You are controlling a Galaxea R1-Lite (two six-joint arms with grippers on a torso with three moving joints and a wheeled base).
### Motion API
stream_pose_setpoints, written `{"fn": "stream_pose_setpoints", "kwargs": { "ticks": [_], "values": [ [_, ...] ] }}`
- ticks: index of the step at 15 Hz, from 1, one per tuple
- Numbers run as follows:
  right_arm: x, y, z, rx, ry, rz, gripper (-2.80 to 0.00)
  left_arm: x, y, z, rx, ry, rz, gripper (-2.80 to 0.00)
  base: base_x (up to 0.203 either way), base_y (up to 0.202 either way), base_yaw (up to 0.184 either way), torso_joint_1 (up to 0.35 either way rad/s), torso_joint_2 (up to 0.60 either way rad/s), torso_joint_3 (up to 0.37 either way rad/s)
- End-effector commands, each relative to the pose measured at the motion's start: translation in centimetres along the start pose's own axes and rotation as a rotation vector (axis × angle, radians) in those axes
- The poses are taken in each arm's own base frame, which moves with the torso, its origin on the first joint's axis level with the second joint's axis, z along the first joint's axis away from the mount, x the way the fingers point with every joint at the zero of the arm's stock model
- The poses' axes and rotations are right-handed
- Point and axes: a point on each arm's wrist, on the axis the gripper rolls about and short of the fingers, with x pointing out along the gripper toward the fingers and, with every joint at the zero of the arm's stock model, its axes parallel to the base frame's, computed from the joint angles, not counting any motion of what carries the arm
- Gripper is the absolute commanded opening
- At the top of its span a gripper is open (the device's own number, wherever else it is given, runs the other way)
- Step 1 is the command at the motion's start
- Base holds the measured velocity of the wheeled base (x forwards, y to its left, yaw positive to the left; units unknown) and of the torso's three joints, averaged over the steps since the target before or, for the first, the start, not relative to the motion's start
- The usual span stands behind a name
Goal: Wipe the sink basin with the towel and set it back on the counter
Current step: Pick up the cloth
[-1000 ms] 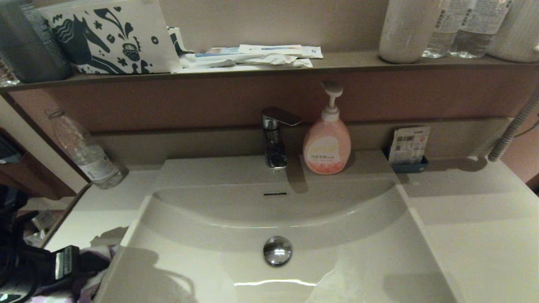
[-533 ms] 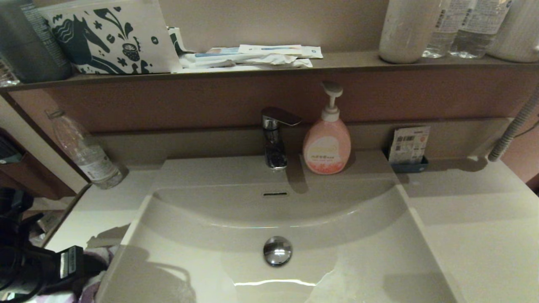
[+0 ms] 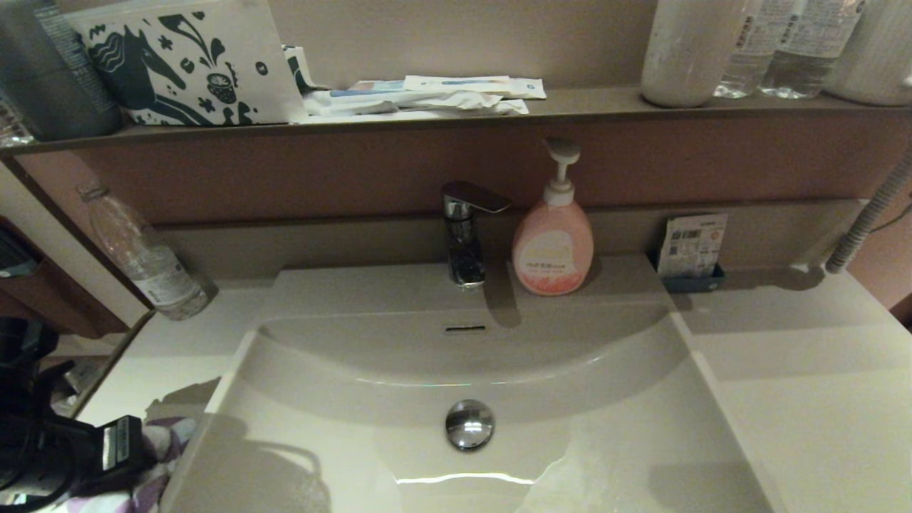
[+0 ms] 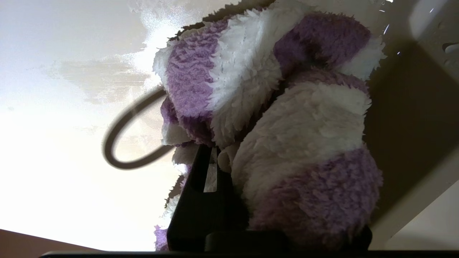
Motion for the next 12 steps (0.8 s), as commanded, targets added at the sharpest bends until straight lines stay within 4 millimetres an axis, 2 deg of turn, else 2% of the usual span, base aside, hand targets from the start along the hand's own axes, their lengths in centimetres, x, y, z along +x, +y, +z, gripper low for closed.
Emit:
{"fn": "stream_pose_setpoints", "kwargs": {
  "ticks": [1,4,7,12],
  "values": [
    [0.0,0.0,0.0,0.001,0.003,0.000,-2.80,-0.1,0.0,0.1,0.000,-0.007,0.000,-2.80,0.000,0.000,0.000,0.000,0.00,0.000],
    [0.0,0.0,0.0,0.000,0.002,0.000,-2.80,-0.5,-0.1,0.3,0.003,-0.026,-0.002,-2.80,0.000,0.000,0.000,0.000,0.00,0.000],
    [0.0,0.0,0.0,0.000,0.002,0.000,-2.80,-2.5,-0.4,1.1,0.014,-0.091,-0.009,-2.80,0.000,0.000,0.000,0.000,0.00,0.000],
    [0.0,0.0,0.0,0.000,0.001,0.000,-2.80,-8.7,-1.3,2.5,0.014,-0.095,-0.018,-2.80,0.000,0.000,0.000,0.000,0.00,0.000]
  ]
}}
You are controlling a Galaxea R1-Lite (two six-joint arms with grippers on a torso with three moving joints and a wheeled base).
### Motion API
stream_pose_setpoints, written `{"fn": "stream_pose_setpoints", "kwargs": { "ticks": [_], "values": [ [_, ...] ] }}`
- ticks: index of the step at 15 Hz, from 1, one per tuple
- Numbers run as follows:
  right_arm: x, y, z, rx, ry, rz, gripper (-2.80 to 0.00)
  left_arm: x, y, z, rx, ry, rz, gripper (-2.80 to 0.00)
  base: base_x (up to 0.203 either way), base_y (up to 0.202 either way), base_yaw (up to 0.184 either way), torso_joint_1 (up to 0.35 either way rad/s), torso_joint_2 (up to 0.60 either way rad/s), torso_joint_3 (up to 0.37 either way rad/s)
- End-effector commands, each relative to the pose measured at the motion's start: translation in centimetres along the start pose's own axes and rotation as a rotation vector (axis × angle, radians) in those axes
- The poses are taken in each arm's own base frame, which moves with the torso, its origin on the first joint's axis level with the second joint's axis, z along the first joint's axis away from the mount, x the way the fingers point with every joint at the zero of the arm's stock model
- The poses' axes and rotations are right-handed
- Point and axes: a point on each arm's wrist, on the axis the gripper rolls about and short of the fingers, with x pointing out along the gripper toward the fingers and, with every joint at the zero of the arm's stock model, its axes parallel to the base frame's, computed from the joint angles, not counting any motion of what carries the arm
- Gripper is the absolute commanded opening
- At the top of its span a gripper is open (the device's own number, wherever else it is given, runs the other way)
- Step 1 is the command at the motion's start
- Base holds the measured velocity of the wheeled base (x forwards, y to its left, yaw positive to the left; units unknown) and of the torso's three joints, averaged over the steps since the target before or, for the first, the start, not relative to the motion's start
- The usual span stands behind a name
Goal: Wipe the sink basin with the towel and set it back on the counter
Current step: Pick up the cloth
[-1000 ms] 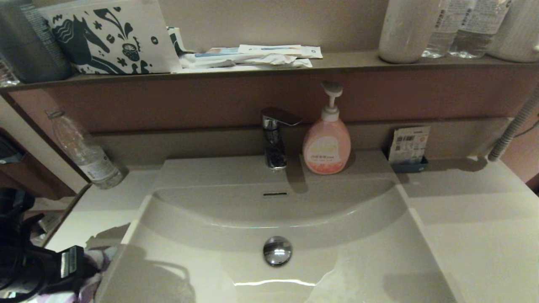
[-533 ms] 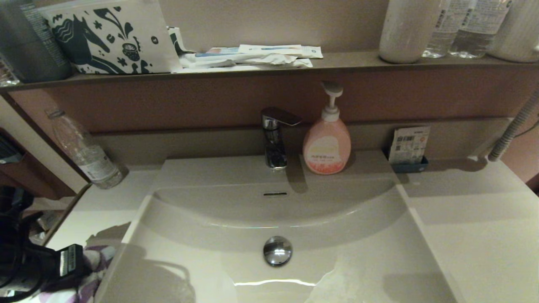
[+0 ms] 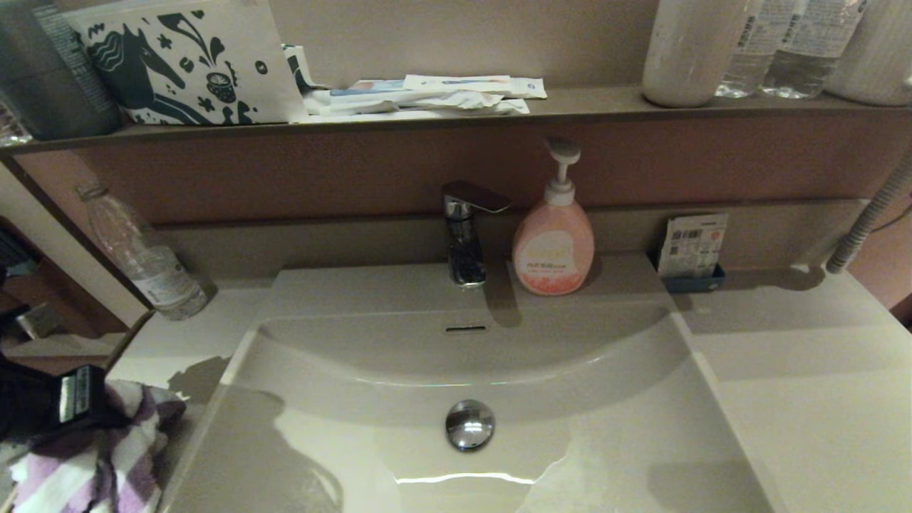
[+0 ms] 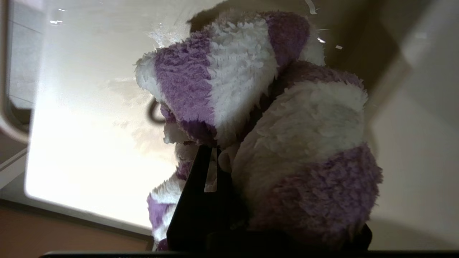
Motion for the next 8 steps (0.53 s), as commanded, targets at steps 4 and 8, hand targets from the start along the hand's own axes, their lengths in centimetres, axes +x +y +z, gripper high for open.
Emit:
{"fn": "stream_pose_setpoints", "kwargs": {
  "ticks": [4,8],
  "values": [
    [0.0,0.0,0.0,0.000,0.001,-0.001,-2.80,-8.1,-1.0,-0.2,0.013,-0.071,-0.016,-2.80,0.000,0.000,0.000,0.000,0.00,0.000],
    [0.0,0.0,0.0,0.001,0.001,-0.001,-2.80,-13.9,-1.8,-1.1,0.030,-0.167,-0.067,-2.80,0.000,0.000,0.000,0.000,0.00,0.000]
  ]
}}
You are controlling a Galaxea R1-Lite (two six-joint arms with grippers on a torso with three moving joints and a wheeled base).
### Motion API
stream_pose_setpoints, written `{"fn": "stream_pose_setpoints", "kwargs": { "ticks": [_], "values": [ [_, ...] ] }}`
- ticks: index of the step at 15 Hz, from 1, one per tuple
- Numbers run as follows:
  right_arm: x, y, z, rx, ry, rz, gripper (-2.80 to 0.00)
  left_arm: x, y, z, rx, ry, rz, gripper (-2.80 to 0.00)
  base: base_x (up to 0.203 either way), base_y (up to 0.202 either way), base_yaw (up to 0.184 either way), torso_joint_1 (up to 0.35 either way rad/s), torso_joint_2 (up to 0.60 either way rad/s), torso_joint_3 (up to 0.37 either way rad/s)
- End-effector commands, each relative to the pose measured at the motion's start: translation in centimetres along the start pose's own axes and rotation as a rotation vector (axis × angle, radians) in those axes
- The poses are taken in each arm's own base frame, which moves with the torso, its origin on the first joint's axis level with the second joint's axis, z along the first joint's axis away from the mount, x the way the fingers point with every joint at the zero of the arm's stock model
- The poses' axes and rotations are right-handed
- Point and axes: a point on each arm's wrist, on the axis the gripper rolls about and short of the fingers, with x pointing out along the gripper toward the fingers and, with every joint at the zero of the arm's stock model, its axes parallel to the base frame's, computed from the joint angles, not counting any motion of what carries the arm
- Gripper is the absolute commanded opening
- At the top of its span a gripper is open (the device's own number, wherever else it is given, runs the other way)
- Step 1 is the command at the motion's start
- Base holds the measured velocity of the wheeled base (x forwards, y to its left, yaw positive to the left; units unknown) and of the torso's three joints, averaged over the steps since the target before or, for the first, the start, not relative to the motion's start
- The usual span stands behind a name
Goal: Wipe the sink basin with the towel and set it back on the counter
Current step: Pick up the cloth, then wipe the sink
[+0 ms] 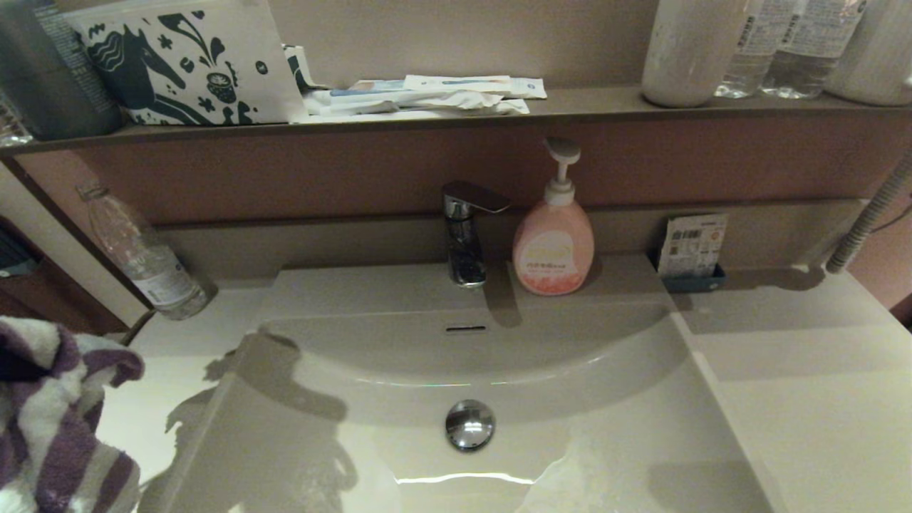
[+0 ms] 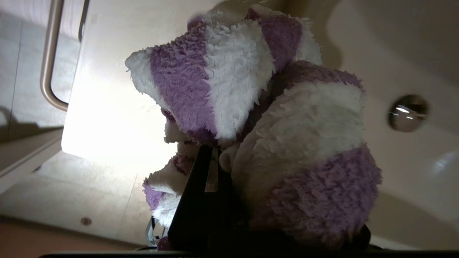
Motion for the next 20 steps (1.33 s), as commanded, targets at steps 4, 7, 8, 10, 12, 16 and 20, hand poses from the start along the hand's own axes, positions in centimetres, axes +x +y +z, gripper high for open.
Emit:
{"fn": "stream_pose_setpoints", "kwargs": {
  "ticks": [4,7,8,10,12,16,20],
  "values": [
    [0.0,0.0,0.0,0.000,0.001,0.000,-2.80,-6.6,-2.0,-1.2,0.111,-0.111,-0.108,-2.80,0.000,0.000,0.000,0.000,0.00,0.000],
    [0.0,0.0,0.0,0.000,0.002,0.000,-2.80,-5.9,-2.6,-1.6,0.129,-0.057,-0.160,-2.80,0.000,0.000,0.000,0.000,0.00,0.000],
    [0.0,0.0,0.0,0.000,0.001,0.000,-2.80,-5.2,-2.9,-1.9,0.131,-0.021,-0.186,-2.80,0.000,0.000,0.000,0.000,0.00,0.000],
    [0.0,0.0,0.0,-0.001,0.001,0.000,-2.80,-3.2,-3.4,-2.6,0.120,0.003,-0.221,-2.80,0.000,0.000,0.000,0.000,0.00,0.000],
    [0.0,0.0,0.0,0.001,0.001,0.000,-2.80,-1.7,-4.2,-3.1,0.117,-0.054,-0.275,-2.80,0.000,0.000,0.000,0.000,0.00,0.000],
    [0.0,0.0,0.0,-0.001,0.002,0.000,-2.80,-0.3,-7.3,-3.6,0.103,-0.100,-0.324,-2.80,0.000,0.000,0.000,0.000,0.00,0.000],
    [0.0,0.0,0.0,0.000,0.001,0.000,-2.80,3.2,-10.5,-5.1,0.121,-0.066,-0.253,-2.80,0.000,0.000,0.000,0.000,0.00,0.000]
  ]
}}
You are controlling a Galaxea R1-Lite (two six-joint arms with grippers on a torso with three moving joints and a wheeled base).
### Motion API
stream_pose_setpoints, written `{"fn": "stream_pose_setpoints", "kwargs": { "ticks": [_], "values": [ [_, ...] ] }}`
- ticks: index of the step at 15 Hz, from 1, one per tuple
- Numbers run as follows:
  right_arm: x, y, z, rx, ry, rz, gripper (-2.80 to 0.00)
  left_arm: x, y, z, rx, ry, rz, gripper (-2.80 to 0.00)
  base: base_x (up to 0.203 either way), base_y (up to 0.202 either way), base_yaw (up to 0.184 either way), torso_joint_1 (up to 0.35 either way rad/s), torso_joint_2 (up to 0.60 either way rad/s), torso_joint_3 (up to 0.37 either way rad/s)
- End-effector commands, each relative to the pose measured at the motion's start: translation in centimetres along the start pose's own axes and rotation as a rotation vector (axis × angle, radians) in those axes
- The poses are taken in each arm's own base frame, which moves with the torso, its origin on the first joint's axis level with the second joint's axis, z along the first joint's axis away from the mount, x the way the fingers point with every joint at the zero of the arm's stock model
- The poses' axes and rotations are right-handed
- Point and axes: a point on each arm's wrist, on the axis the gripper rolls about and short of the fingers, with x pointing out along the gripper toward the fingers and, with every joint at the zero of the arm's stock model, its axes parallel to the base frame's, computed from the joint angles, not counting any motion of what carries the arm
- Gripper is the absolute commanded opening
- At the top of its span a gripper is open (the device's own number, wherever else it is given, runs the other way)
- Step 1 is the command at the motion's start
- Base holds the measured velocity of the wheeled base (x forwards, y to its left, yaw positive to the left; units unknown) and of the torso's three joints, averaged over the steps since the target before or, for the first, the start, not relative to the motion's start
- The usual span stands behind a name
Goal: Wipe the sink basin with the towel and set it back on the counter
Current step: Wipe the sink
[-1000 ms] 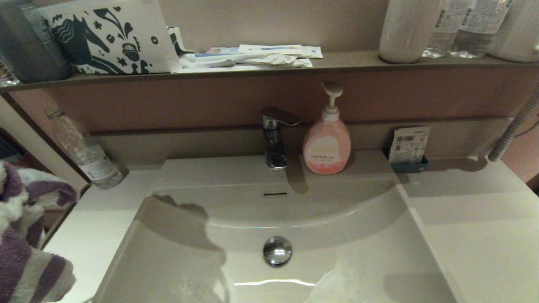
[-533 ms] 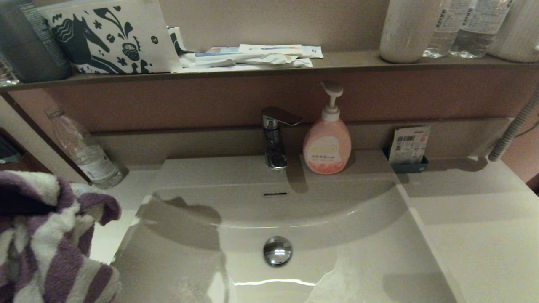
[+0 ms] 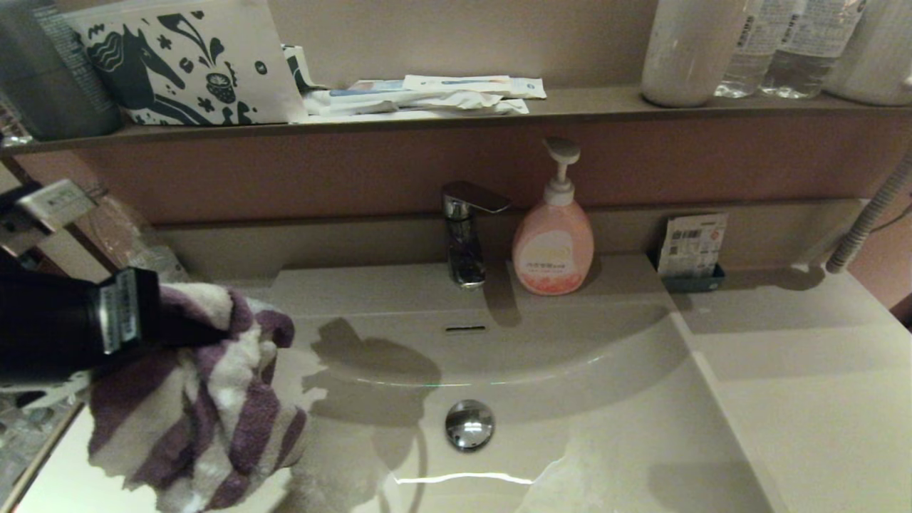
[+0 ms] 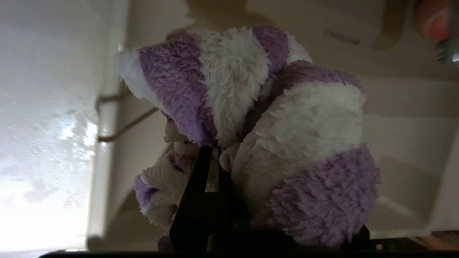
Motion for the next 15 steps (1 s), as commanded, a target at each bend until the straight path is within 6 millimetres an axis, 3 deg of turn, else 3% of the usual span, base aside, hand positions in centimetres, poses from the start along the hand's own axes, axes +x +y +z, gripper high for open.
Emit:
{"fn": "stream_pose_setpoints", "kwargs": {
  "ticks": [1,10,15],
  "values": [
    [0.0,0.0,0.0,0.000,0.001,0.000,-2.80,2.7,-0.7,-1.4,0.041,0.051,0.058,-2.80,0.000,0.000,0.000,0.000,0.00,0.000],
    [0.0,0.0,0.0,0.000,0.002,0.000,-2.80,14.2,-2.9,-4.2,0.141,0.060,0.101,-2.80,0.000,0.000,0.000,0.000,0.00,0.000],
    [0.0,0.0,0.0,0.001,0.001,0.000,-2.80,18.1,-2.5,-6.3,0.173,0.118,0.151,-2.80,0.000,0.000,0.000,0.000,0.00,0.000]
  ]
}}
